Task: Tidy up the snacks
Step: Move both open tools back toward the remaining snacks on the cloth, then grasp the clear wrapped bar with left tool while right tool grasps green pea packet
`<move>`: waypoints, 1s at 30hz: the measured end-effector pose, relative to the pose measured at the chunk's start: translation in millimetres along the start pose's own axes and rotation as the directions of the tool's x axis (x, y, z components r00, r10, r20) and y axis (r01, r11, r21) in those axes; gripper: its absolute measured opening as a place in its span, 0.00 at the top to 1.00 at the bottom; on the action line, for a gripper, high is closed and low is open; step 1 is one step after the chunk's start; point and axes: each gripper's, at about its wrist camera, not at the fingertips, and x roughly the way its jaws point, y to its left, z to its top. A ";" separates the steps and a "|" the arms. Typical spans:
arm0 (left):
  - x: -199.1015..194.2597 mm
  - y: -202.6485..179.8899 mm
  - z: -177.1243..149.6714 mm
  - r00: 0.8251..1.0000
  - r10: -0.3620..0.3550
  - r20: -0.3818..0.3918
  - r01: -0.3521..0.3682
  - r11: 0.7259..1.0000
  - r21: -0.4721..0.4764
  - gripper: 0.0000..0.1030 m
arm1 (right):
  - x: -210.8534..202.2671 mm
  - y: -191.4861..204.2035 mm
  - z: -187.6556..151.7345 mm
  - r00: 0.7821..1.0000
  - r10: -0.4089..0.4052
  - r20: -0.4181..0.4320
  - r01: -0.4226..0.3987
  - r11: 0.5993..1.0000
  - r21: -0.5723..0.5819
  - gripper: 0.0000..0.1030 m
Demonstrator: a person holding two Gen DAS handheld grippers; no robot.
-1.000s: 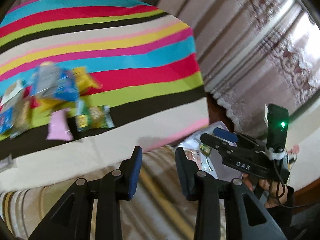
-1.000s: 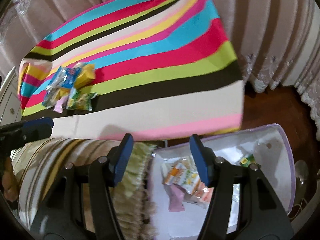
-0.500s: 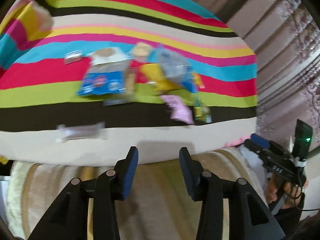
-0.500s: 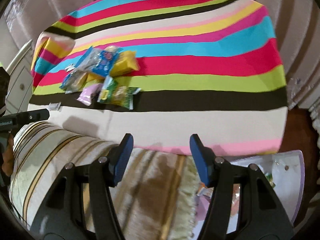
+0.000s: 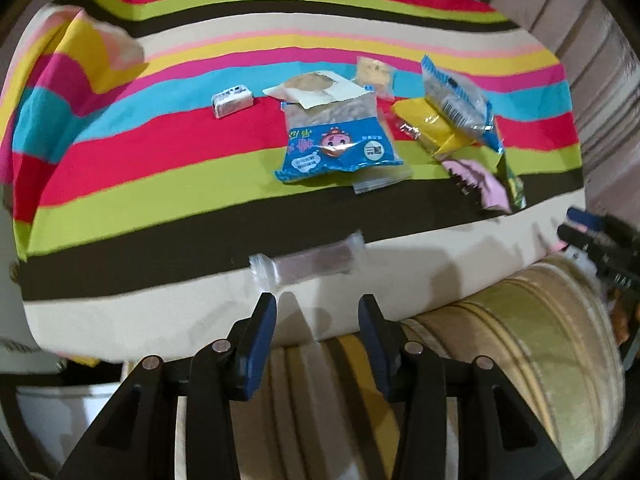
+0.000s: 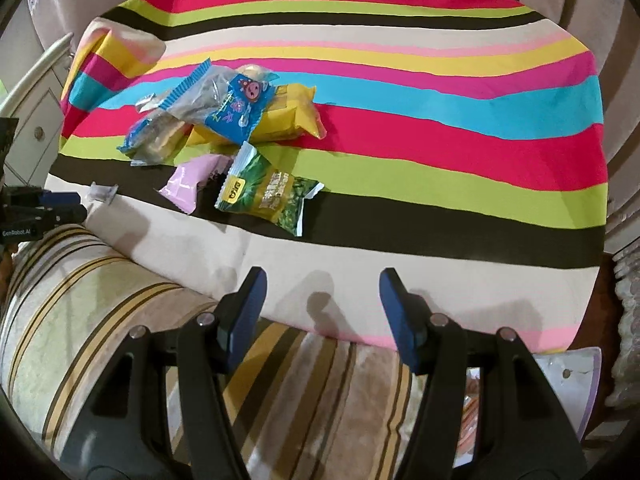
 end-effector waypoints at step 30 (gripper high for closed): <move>34.6 0.6 71.7 0.996 0.074 0.051 -0.084 0.969 0.231 0.50 | 45.4 22.6 49.6 1.000 -0.023 -0.005 0.022 0.992 -0.126 0.40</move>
